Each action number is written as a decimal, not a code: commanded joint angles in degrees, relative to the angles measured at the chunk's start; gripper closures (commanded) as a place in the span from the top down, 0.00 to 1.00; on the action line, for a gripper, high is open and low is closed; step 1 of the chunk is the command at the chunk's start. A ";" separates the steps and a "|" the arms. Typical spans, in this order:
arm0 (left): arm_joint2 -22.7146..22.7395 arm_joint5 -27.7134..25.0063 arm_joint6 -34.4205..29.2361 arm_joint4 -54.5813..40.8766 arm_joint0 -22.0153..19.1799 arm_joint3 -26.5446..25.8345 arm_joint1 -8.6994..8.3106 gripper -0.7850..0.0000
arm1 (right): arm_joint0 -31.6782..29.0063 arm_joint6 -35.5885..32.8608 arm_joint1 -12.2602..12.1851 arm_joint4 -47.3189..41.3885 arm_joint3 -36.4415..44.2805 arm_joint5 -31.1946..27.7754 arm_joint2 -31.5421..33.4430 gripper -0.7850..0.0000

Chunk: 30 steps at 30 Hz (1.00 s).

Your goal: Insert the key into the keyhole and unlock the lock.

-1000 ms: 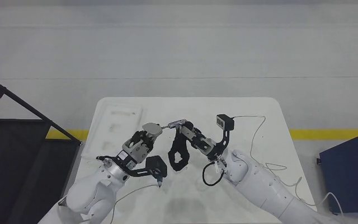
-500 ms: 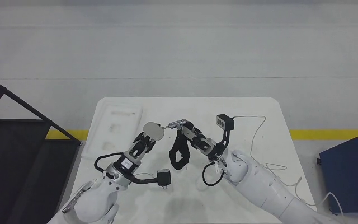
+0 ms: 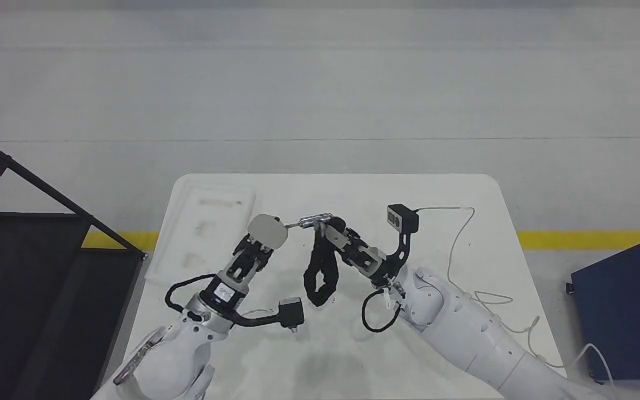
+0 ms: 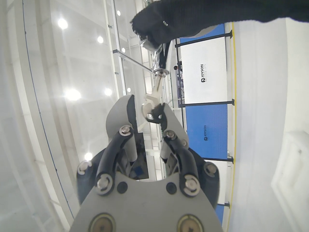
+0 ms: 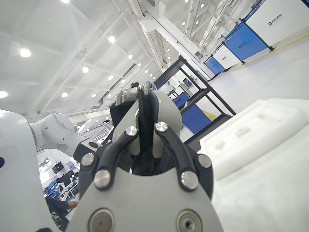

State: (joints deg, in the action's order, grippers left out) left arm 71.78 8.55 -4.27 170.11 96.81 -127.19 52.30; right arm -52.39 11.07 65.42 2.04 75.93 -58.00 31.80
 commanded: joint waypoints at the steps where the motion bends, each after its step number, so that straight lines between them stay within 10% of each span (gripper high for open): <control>1: 0.36 -1.21 0.57 -0.10 0.20 -0.43 0.09 1.00 | 0.00 0.00 0.00 0.00 0.00 0.00 0.00 0.00; 12: 0.59 -5.36 0.94 -7.11 1.11 -1.79 1.04 1.00 | -1.76 -0.11 0.09 -2.26 2.09 1.03 1.57 0.00; 22: 6.17 -9.87 0.59 -62.16 3.81 -2.91 2.94 1.00 | -3.83 -7.29 -0.39 -10.28 3.80 1.43 6.19 0.00; 30: 12.94 -26.99 -0.44 -99.44 5.60 0.04 3.03 1.00 | -5.30 -3.39 0.42 -2.30 4.52 10.34 10.29 0.00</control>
State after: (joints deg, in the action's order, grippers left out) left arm 84.30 -16.62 -4.49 77.25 102.28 -127.54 55.28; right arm -57.49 7.08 65.66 -0.95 80.28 -48.28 41.88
